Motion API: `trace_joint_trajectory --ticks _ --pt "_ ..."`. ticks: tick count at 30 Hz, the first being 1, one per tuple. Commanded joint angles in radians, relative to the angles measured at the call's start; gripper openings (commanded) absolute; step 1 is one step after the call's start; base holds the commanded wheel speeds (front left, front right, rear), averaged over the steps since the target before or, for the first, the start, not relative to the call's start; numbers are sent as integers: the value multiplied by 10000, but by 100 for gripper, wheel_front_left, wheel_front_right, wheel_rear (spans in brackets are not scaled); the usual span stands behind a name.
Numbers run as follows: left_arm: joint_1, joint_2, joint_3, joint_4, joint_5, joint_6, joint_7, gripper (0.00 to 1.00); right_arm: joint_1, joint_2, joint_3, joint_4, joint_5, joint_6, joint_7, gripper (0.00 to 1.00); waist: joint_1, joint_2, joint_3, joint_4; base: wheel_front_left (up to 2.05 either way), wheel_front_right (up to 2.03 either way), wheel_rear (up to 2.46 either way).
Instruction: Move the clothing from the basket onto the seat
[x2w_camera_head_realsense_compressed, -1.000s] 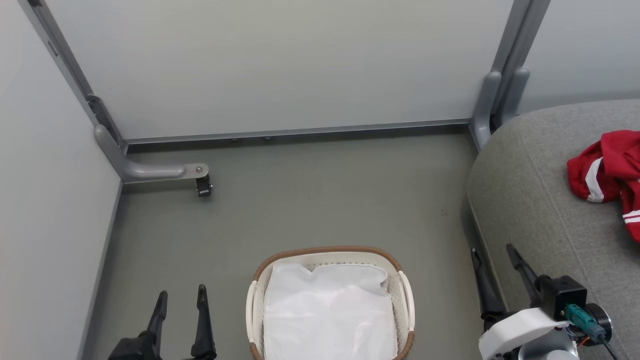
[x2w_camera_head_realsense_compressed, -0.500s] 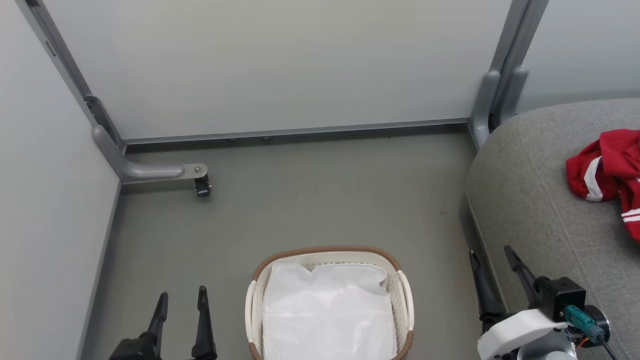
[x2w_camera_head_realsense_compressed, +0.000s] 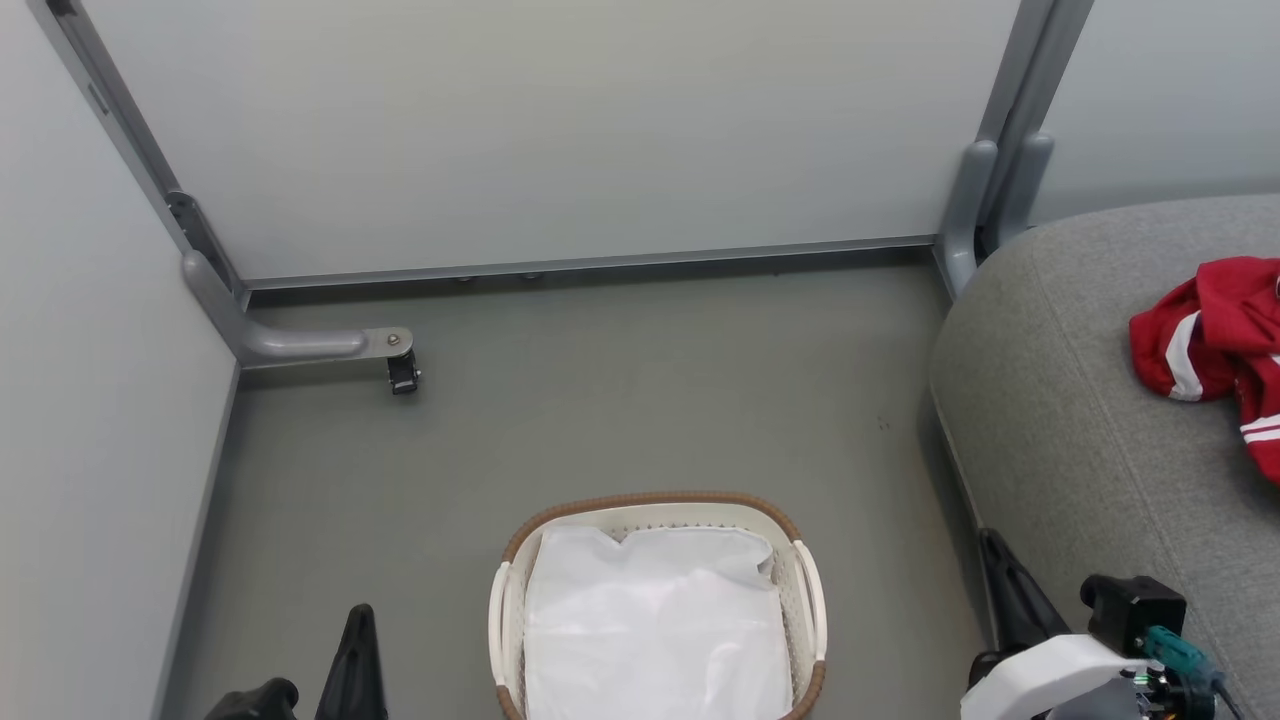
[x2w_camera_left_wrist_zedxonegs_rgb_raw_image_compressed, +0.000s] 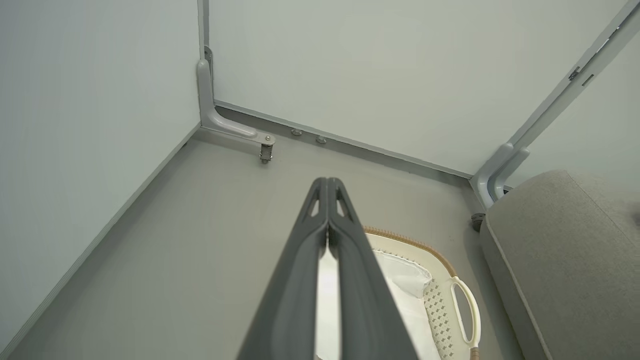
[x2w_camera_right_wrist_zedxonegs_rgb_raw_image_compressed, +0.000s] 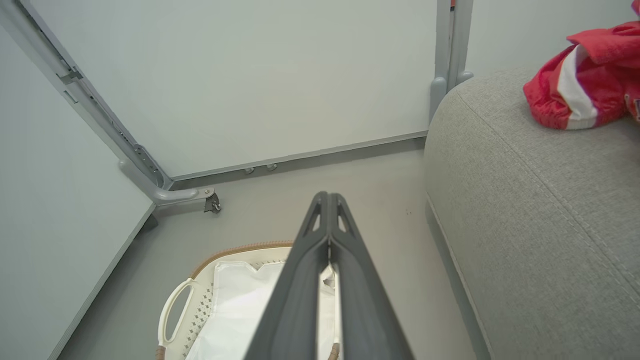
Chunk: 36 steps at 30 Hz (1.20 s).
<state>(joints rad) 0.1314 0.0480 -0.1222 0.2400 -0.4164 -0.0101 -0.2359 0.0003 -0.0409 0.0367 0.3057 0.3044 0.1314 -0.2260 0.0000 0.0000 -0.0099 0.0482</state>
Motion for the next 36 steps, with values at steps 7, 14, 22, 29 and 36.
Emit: trace_joint_trajectory --ticks 7,14,22,29,36 --pt "-469 97 262 -80 -1471 -178 343 0 -269 -33 -215 -217 1548 -2 379 0 0 0 8 -30 0 0 0" --pt "-678 130 424 -50 -2540 -282 614 0 -359 -40 -346 -263 2674 -2 677 0 0 0 15 -57 0 0 0" --pt "-890 161 596 -49 -3674 -391 908 0 -463 -50 -485 -311 3879 -3 992 0 0 0 24 -89 0 0 0" --pt "-1061 180 755 -54 -4598 -483 1152 0 -528 -57 -595 -349 4869 -3 1252 0 0 0 32 -118 0 0 0" --pt "-1219 194 893 -52 -5453 -565 1388 0 -615 -65 -703 -388 5788 -4 1494 0 0 0 39 -146 0 0 0"
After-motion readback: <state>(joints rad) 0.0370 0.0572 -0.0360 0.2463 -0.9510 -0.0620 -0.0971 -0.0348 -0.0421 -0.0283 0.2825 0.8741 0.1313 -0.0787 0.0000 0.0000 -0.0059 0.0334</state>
